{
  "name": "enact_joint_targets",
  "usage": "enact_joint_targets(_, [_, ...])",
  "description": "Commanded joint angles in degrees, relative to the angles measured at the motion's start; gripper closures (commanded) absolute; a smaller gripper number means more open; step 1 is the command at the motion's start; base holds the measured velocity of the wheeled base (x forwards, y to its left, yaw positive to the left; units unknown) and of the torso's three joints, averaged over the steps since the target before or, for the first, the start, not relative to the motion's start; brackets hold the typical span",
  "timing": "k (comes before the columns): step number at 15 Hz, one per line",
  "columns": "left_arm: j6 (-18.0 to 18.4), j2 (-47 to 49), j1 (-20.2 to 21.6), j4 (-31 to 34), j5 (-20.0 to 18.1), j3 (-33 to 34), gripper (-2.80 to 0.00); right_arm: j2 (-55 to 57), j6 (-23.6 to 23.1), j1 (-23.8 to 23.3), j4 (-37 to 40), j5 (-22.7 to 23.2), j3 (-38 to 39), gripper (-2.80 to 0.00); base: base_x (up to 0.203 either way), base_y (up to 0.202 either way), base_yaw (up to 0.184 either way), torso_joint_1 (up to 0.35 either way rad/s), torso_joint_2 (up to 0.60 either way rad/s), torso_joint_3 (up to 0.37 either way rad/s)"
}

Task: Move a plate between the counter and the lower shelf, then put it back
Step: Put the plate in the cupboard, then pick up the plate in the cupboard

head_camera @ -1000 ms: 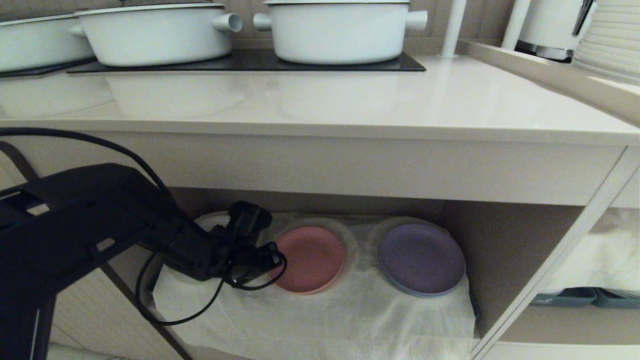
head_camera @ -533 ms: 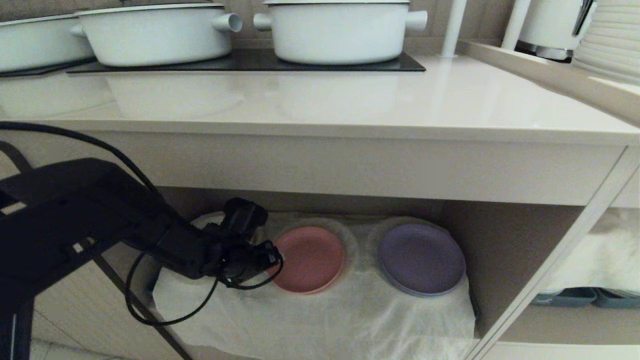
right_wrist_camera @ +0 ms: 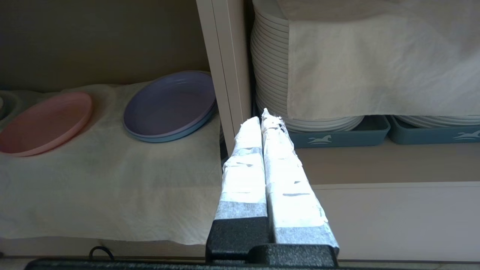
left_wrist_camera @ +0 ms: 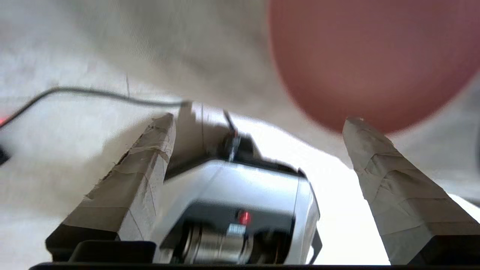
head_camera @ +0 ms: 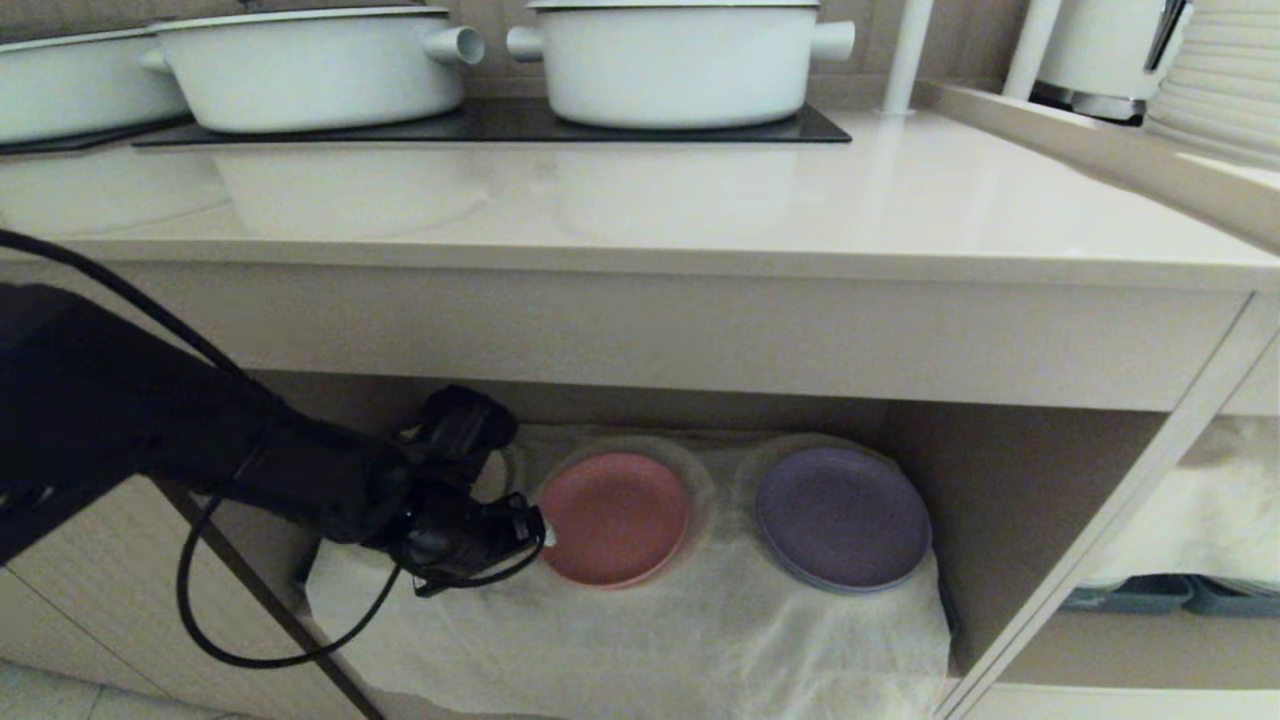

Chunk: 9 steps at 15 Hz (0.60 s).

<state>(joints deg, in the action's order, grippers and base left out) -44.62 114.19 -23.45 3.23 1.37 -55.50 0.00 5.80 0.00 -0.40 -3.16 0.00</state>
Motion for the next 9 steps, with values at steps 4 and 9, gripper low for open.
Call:
enact_joint_targets(4, [0.44,-5.28,-0.01,9.24,-0.76,0.12,-2.80,0.00,0.08,0.00,-0.04,-0.01,0.00,0.00,0.000,0.000,0.000,0.000,0.00,0.000])
enact_joint_targets(9, [2.38,-5.03,-0.08,9.43,-1.75,5.90,-2.80,0.00,0.07,0.00,-0.04,-0.01,0.00,0.00,0.000,0.000,0.000,0.000,0.00,0.000])
